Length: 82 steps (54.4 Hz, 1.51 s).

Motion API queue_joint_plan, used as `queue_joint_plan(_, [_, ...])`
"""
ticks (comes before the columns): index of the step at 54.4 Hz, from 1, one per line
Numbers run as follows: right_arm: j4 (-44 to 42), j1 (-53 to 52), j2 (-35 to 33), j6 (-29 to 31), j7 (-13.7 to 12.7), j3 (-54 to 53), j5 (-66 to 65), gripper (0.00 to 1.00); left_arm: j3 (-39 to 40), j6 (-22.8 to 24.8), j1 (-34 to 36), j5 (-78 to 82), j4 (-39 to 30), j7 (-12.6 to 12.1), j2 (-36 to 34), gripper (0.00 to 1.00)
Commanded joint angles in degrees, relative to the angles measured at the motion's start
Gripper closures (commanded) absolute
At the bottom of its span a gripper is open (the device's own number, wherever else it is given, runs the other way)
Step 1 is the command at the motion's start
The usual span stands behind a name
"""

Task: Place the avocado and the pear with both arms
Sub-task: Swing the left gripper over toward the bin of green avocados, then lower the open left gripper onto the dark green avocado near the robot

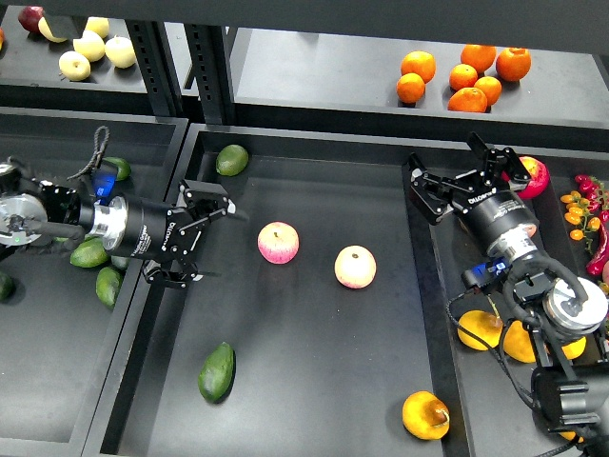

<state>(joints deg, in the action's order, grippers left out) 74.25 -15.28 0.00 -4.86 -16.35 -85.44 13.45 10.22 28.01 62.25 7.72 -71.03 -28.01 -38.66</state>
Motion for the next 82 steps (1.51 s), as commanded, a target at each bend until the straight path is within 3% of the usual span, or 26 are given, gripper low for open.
queue_joint_plan(1, [-0.42,-1.07,0.00,-0.32,0.00,0.01,-0.35,0.00,-6.00,-0.01,4.46,3.09,0.10,0.01,0.34,0.00])
queue_joint_plan(16, [-0.94,-3.35,0.00,-0.94,0.00,0.01,-1.06,0.00,-13.03,-0.01,9.29,12.93,3.52,0.01,4.38,0.00])
queue_joint_plan(32, [-2.26,-4.93,0.00,-0.94,0.00,0.10,-2.02,0.00,-13.65,-0.01,9.65,21.37,9.94,0.01,10.62,0.00])
queue_joint_plan(82, [-5.08,-8.01,0.00,-0.85,0.00,0.19,-2.11,0.00,-29.38,-0.01,8.42,25.15,12.14,0.01,22.92,0.00])
